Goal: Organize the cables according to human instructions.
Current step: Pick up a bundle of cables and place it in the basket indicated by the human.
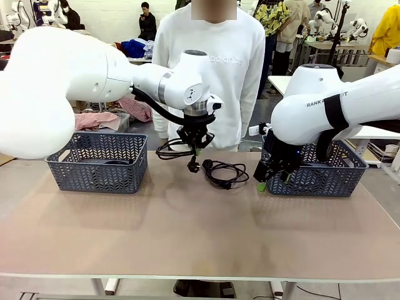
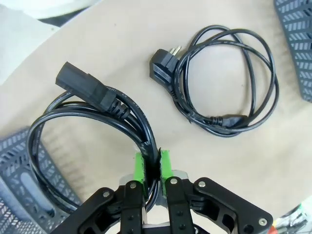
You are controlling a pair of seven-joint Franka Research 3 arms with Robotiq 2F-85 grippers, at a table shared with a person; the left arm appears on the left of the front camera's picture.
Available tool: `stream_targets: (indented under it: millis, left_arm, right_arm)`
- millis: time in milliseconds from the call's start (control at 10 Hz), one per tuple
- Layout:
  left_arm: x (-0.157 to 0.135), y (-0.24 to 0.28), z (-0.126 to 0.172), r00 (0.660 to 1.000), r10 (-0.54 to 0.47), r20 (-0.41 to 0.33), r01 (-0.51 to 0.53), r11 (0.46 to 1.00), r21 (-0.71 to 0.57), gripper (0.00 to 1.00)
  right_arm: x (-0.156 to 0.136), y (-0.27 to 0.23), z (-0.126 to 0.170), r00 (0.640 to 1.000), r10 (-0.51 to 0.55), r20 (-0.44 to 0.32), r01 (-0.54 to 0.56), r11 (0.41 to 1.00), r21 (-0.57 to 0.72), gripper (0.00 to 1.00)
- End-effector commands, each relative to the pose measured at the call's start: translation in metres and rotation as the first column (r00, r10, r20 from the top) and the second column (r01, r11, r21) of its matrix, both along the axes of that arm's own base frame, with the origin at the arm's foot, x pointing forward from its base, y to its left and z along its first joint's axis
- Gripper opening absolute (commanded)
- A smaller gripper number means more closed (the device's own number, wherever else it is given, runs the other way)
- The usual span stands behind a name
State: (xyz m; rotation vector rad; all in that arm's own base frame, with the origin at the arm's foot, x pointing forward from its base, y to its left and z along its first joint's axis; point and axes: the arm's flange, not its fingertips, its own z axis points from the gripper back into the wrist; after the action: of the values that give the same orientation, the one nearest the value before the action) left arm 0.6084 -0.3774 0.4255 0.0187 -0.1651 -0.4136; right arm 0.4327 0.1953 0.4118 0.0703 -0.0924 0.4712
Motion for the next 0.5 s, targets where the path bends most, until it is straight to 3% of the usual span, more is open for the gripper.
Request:
stream_targets:
  millis: [0, 200, 400]
  left_arm:
    - [-0.007, -0.002, 0.032, 0.999, -0.033, 0.015, 0.033, 0.999, 0.039, 0.0]
    - [-0.012, 0.015, 0.062, 0.995, -0.091, -0.032, 0.091, 0.996, 0.018, 0.0]
    - [-0.02, 0.047, 0.091, 0.994, -0.104, -0.016, 0.104, 0.994, 0.017, 0.0]
  right_arm:
    - [0.0, 0.0, 0.002, 1.0, 0.0, 0.004, 0.0, 1.0, 0.002, 1.0]
    - [0.0, 0.0, 0.002, 1.0, 0.0, 0.004, 0.0, 1.0, 0.002, 1.0]
    - [0.0, 0.0, 0.002, 1.0, 0.0, 0.004, 0.0, 1.0, 0.002, 1.0]
